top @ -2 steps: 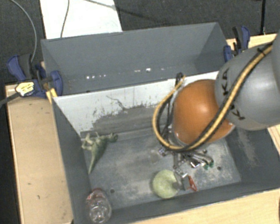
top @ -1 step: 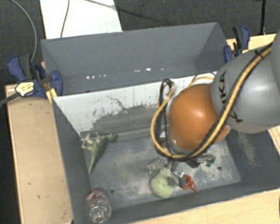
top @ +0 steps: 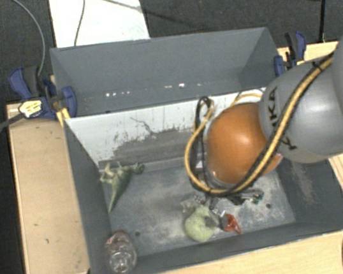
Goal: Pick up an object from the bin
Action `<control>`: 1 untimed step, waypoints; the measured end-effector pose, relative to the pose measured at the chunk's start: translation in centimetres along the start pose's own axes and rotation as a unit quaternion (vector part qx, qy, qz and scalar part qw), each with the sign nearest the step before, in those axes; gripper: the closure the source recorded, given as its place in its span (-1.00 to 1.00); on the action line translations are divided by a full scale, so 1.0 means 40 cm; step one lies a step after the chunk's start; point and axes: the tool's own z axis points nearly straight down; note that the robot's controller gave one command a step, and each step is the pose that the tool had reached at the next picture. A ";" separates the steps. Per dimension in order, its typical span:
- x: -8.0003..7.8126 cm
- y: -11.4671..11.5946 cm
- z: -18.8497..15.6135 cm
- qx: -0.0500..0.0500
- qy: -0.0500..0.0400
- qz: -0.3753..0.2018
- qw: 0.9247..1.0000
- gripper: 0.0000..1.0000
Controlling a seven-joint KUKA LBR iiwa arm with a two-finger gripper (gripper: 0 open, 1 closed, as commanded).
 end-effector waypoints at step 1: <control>-0.034 -0.015 0.001 -0.002 0.004 -0.015 1.000 1.00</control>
Offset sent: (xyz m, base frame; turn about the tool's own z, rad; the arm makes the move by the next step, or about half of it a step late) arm 0.0339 0.0119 -0.0032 -0.0248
